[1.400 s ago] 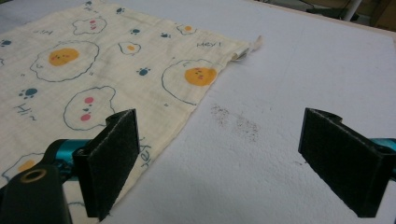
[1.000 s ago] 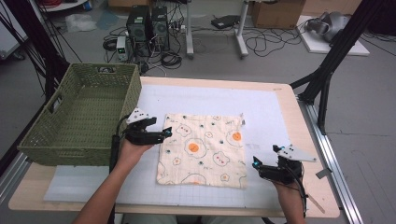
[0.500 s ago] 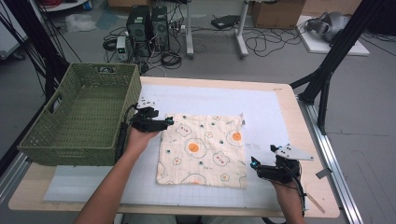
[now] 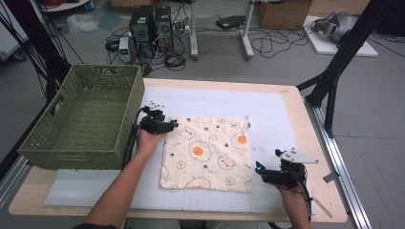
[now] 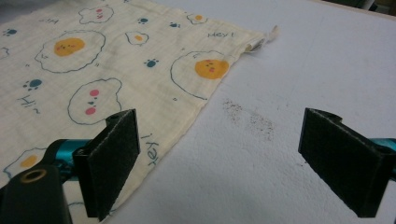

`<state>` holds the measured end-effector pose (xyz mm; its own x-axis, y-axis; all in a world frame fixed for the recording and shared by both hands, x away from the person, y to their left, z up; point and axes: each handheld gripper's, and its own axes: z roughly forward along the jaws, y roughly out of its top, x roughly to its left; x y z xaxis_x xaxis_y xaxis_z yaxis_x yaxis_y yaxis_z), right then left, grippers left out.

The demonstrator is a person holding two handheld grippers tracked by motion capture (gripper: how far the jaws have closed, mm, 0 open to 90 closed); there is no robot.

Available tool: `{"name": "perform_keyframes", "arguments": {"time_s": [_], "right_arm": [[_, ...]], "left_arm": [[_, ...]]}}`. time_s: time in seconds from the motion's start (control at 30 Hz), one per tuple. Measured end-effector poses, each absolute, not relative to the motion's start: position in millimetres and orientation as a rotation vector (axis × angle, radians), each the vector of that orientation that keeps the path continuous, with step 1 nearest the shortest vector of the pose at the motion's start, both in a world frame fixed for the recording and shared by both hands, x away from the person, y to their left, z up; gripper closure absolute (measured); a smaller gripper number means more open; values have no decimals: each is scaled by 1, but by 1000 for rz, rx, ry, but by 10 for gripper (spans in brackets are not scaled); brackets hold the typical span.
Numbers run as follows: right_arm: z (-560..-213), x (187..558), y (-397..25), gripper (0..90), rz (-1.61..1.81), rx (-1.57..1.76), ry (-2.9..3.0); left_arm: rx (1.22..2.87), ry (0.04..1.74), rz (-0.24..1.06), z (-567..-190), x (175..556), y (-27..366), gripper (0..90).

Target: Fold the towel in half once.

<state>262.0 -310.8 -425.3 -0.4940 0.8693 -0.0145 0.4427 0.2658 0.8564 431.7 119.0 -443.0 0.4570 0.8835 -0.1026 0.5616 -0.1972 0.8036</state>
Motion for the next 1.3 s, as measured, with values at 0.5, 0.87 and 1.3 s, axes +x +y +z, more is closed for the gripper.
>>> {"name": "perform_keyframes", "arguments": {"time_s": [0.5,0.87,1.3], "right_arm": [[-428,272,-303,121,1129,1206,2094],[-419,330,-297,121,1043,1252,2132],[-432,399,-270,139,979,1336,2241]], "left_arm": [[1974,1123,463,-449,437,114,808],[1882,1144,395,-444,436,127,850],[1877,1135,369,-442,435,130,837]]}}
